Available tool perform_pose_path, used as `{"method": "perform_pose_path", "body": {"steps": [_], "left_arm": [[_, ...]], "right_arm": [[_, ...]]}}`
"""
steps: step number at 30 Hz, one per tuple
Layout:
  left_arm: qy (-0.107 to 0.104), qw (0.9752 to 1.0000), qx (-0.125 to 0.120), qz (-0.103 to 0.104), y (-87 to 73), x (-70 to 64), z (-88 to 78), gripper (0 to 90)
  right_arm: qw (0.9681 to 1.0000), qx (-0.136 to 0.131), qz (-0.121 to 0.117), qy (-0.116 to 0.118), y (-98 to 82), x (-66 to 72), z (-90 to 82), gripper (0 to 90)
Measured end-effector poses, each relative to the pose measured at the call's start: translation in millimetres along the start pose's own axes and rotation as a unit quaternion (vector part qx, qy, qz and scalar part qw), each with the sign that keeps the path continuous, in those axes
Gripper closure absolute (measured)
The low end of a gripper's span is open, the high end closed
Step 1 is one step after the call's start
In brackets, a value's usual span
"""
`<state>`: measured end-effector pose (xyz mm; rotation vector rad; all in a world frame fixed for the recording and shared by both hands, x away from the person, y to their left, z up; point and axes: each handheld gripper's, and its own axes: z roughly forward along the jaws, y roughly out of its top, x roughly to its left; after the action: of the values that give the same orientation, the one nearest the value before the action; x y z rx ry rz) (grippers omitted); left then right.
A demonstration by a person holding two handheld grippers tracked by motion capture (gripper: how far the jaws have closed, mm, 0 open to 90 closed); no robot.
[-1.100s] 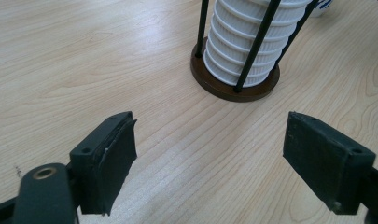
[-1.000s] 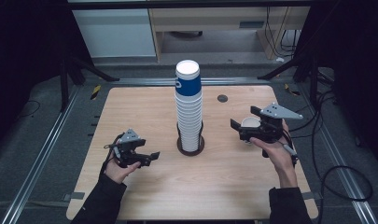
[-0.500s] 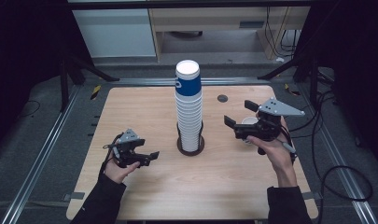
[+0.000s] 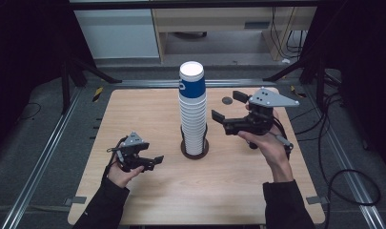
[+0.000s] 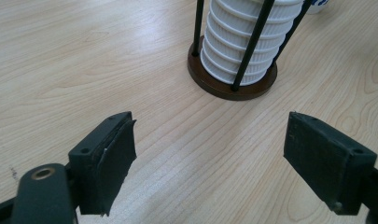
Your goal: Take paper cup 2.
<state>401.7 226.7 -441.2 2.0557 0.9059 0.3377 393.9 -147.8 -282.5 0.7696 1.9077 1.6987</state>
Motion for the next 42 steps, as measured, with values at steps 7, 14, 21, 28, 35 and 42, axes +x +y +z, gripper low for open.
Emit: {"method": "perform_pose_path", "body": {"steps": [7,14,21,28,35,42], "left_arm": [[0.001,1.0000,-0.002,-0.001,0.0,0.9,-1.1,16.0],[0.001,1.0000,-0.002,-0.002,-0.2,2.0,-1.6,16.0],[0.001,1.0000,-0.001,-0.003,-0.6,2.1,-0.9,16.0],[0.000,1.0000,-0.001,-0.003,-1.0,2.4,-0.5,16.0],[-0.001,1.0000,-0.003,-0.005,-1.1,3.5,-1.3,16.0],[-0.001,1.0000,-0.001,-0.003,-1.1,2.6,-0.4,16.0]], "right_arm": [[0.9998,-0.006,-0.005,0.018,14.7,10.2,20.0,5.7],[0.9998,-0.009,0.003,0.017,22.2,10.2,39.7,5.7],[0.9999,-0.006,0.007,0.014,23.8,8.8,58.0,5.7],[0.9999,0.000,0.010,0.008,23.7,8.0,78.5,5.9],[0.9999,0.003,0.013,0.008,22.9,8.0,94.9,7.4],[0.9999,0.010,0.013,0.005,19.8,8.0,104.8,9.5]]}}
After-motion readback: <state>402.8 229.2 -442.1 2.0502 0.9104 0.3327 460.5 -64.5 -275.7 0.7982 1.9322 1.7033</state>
